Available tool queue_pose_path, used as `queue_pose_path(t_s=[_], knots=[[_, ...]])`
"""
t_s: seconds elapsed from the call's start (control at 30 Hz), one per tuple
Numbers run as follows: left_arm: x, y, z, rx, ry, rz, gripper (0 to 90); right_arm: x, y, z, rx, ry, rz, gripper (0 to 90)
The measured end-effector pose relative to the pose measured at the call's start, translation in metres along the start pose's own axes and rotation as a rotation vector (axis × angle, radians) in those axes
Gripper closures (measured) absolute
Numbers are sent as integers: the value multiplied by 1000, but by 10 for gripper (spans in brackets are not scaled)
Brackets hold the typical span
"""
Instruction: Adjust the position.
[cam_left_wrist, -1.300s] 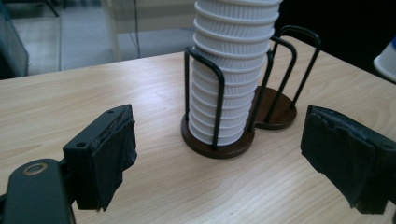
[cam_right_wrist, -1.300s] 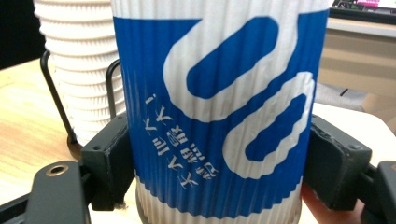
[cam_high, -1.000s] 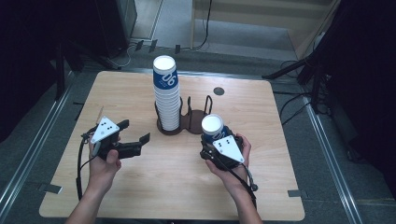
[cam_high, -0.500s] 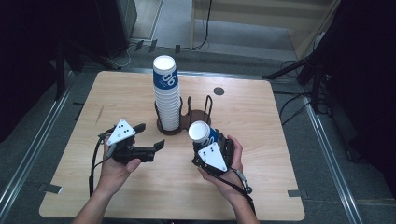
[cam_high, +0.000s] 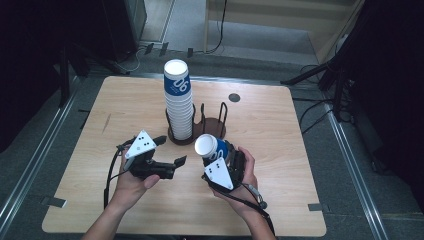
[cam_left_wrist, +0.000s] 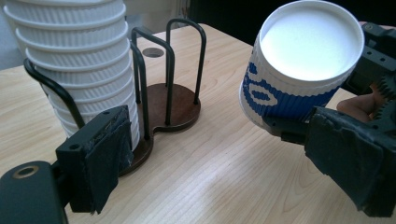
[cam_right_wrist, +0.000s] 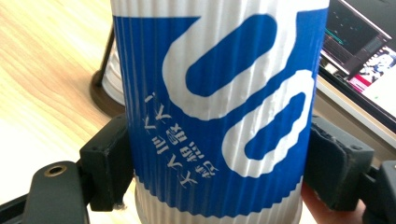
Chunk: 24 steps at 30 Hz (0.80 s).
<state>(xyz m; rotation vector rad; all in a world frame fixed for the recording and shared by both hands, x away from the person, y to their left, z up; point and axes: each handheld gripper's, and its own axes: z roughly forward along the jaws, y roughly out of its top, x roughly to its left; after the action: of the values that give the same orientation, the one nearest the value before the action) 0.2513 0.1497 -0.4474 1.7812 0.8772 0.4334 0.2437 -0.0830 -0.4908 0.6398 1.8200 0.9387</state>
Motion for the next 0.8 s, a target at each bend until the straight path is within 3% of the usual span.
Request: queue_pose_path(t_s=[0.07, 0.3, 0.7, 0.8], knots=[[-3, 0, 2, 5, -17, 3, 86, 0, 3, -2, -17, 16, 3, 195], [-11, 2, 5, 12, -80, 31, 86, 6, 8, -6, -30, -6, -87, 195], [-21, 2, 7, 21, -129, 72, 91, 17, 11, -10, -48, 1, -204, 196], [-23, 2, 8, 25, -139, 87, 96, 21, 11, -11, -55, -1, -271, 196]])
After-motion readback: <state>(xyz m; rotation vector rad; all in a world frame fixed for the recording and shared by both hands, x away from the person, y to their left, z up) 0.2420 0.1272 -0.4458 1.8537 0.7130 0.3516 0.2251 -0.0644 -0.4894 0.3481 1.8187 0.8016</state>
